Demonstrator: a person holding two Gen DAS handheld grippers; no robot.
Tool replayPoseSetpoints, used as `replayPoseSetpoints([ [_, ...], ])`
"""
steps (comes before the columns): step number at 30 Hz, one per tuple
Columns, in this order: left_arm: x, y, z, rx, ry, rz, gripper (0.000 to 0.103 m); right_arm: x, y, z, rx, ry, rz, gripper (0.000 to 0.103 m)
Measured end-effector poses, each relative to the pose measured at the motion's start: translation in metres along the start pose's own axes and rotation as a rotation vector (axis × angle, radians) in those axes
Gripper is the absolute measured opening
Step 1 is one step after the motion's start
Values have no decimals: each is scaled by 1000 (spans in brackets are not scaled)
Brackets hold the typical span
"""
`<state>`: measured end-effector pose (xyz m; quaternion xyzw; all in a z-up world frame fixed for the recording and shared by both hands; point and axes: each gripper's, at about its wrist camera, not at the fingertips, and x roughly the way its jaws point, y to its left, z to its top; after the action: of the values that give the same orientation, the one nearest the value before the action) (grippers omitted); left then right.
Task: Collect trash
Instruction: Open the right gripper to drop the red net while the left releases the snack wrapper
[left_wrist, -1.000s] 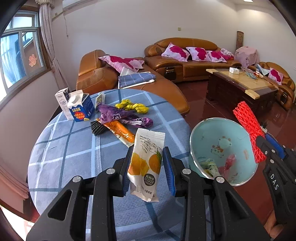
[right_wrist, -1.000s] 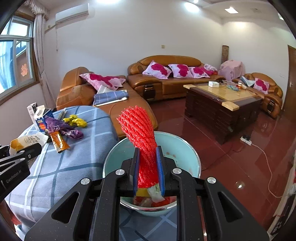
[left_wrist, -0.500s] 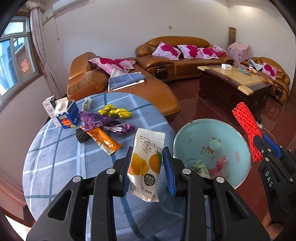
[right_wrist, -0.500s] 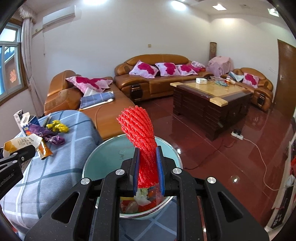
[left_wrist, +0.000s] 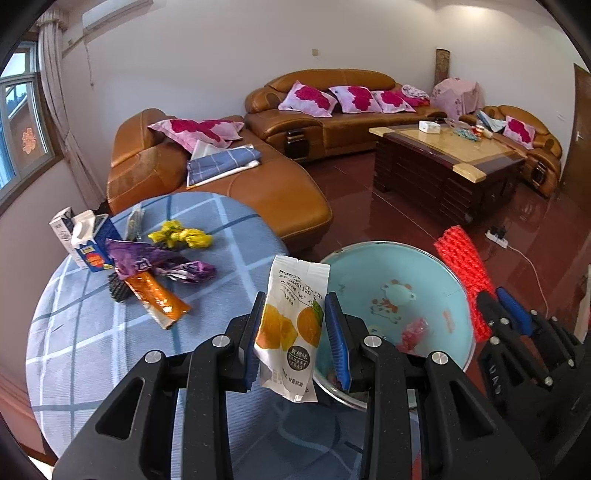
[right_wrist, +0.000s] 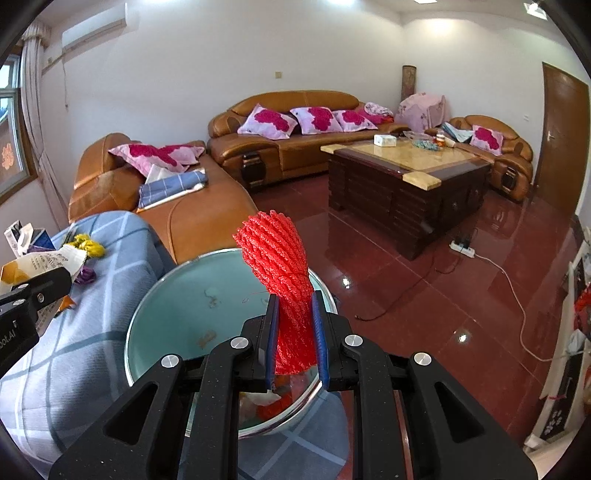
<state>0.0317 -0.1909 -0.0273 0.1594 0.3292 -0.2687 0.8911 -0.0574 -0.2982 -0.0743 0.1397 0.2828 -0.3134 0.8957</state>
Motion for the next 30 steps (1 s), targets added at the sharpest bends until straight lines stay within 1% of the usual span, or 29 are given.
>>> replayPoseSetpoints([
  [6,9,-13,2,15,6,-12,32,12,-1,-6,2,43,7,18],
  [11,16,-16,-1,18,22,-13,32,29,-3,-12,7,86,13,19],
  [15,19,-18,-2,20,26,-8,32,37,1,-16,-10,95,29,21],
  [17,19,-17,-2,20,27,-6,32,35,1,-16,-12,85,43,24],
  [22,22,-19,-2,21,34,-3,32,26,-2,-13,1,53,48,25],
  [30,26,-31,1,33,35,-12,32,17,-21,-6,77,18,-3,25],
])
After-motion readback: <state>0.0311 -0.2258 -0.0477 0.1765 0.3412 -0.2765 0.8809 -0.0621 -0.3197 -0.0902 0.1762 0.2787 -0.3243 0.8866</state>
